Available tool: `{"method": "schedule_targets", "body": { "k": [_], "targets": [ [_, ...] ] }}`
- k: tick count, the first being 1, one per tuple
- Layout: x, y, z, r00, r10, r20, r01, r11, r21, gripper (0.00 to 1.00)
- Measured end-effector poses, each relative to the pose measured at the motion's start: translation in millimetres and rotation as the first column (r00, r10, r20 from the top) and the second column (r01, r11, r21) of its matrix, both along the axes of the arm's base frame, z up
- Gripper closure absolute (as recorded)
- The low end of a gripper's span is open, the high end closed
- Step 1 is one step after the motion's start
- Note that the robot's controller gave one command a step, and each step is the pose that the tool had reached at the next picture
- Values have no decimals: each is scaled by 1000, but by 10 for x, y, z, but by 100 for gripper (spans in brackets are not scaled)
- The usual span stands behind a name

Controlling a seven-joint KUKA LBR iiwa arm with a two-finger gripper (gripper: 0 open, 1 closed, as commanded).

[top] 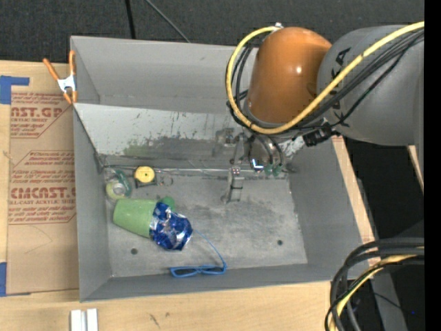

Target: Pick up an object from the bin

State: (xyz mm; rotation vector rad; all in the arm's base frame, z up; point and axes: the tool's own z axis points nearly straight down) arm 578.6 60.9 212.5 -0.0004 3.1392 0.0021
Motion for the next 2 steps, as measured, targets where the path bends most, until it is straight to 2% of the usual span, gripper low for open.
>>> {"method": "schedule_targets", "body": {
  "k": [1, 2],
  "targets": [
    [-295, 906, -1312, 937, 350, -2, -350, 937, 1, 0],
    [-500, 1235, -1430, 984, 178, -2, -178, 984, 2, 0]
  ]
}}
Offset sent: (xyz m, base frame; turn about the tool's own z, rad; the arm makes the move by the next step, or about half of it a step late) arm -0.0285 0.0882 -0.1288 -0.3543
